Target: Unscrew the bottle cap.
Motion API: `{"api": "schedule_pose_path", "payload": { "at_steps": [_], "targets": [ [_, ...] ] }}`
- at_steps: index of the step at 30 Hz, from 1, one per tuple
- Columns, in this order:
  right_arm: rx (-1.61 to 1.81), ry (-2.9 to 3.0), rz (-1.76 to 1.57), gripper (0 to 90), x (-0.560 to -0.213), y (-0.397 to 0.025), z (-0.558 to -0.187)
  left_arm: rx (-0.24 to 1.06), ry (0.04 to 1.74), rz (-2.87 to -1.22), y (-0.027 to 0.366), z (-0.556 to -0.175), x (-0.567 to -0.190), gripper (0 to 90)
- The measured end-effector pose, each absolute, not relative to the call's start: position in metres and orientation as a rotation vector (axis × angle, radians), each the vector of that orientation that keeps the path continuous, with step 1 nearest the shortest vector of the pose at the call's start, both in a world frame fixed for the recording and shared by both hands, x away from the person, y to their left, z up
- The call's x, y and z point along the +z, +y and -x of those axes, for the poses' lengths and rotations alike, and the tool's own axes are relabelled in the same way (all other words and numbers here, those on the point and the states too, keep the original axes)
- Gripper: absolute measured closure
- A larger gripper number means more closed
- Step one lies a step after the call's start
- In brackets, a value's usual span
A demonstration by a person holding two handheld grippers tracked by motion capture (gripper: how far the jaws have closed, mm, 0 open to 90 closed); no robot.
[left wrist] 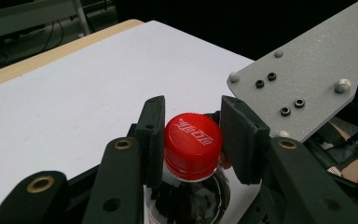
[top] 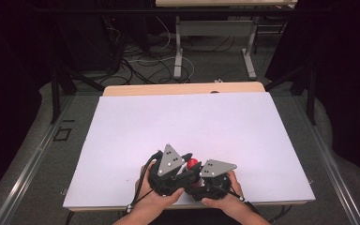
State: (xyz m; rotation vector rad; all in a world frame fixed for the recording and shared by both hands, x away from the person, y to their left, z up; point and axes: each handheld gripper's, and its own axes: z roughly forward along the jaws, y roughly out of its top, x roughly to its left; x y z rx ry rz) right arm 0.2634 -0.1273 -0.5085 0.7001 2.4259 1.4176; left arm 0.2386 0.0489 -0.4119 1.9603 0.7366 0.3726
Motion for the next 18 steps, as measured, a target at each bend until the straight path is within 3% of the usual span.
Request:
{"api": "schedule_pose_path", "payload": {
  "at_steps": [3, 10, 14, 18],
  "targets": [
    [1.444, 2.446, -0.683, 29.2, -0.508, -0.128, -0.263, 0.350, 0.714, -1.987, 0.051, -0.241, -0.410, 60.3],
    [1.508, 2.532, -0.550, 29.1, -0.506, -0.128, -0.260, 0.131, 0.398, -2.047, 0.079, -0.258, -0.400, 44.5],
    [1.522, 2.557, -0.487, 29.1, -0.505, -0.125, -0.257, 0.061, 0.200, -2.108, 0.089, -0.264, -0.400, 47.7],
    [1.538, 2.580, -0.436, 29.1, -0.505, -0.122, -0.254, -0.019, 0.143, -2.100, 0.093, -0.272, -0.401, 51.4]
  ]
}}
